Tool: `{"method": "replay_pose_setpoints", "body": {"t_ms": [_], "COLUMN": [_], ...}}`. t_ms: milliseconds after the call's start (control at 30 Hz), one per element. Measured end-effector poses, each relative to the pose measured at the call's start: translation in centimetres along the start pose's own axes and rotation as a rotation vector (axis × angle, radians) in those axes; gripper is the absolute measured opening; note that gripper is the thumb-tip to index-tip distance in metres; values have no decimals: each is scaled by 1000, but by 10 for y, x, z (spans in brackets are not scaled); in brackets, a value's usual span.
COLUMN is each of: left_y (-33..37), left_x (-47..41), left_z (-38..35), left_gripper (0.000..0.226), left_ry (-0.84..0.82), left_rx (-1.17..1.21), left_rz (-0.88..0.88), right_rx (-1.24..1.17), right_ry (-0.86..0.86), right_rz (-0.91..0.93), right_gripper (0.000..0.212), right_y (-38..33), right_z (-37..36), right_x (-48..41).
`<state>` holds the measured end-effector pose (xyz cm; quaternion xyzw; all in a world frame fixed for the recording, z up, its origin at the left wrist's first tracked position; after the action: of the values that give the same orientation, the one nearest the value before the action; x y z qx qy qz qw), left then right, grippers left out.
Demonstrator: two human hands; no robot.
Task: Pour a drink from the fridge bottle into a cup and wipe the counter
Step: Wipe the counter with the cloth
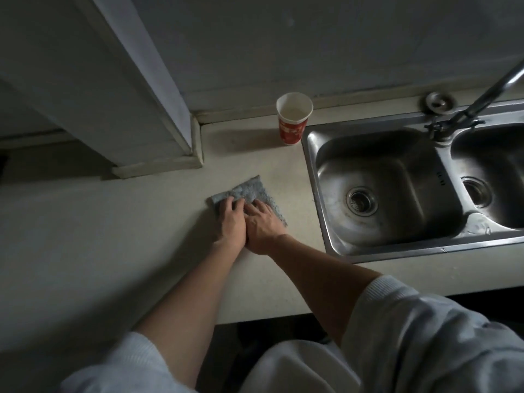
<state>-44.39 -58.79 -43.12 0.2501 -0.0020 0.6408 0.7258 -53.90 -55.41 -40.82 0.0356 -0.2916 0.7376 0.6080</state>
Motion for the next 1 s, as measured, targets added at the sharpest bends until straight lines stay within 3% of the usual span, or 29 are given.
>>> {"method": "replay_pose_setpoints", "body": {"t_ms": [267, 467, 700, 1000], "left_y": [-95, -115, -78, 36], "left_x": [55, 91, 131, 144], "left_z": [24, 20, -19, -74], "left_gripper": [47, 42, 45, 51], "left_ry": [-43, -41, 23, 43], "left_rx": [-8, 46, 57, 53], "left_rz": [62, 68, 172, 181], "right_rx": [32, 54, 67, 82], "right_ry": [-52, -91, -97, -70], "right_rz": [50, 61, 162, 223], "right_gripper": [77, 75, 68, 69], "right_y": [-98, -124, -82, 32], "right_z": [-48, -70, -88, -65], "right_x": [-3, 25, 66, 127]}}
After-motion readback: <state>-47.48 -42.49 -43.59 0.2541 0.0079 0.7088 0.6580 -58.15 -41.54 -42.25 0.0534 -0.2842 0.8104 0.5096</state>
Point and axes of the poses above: each hand's wrist, its own x-axis away from the middle knuckle, its own z-axis out of the back of the hand, y = z × x, the point moved 1 cm from there along -x, towards the middle knuckle, and after that the axes turned 6 degrees about -y, right-handed, at the moved point
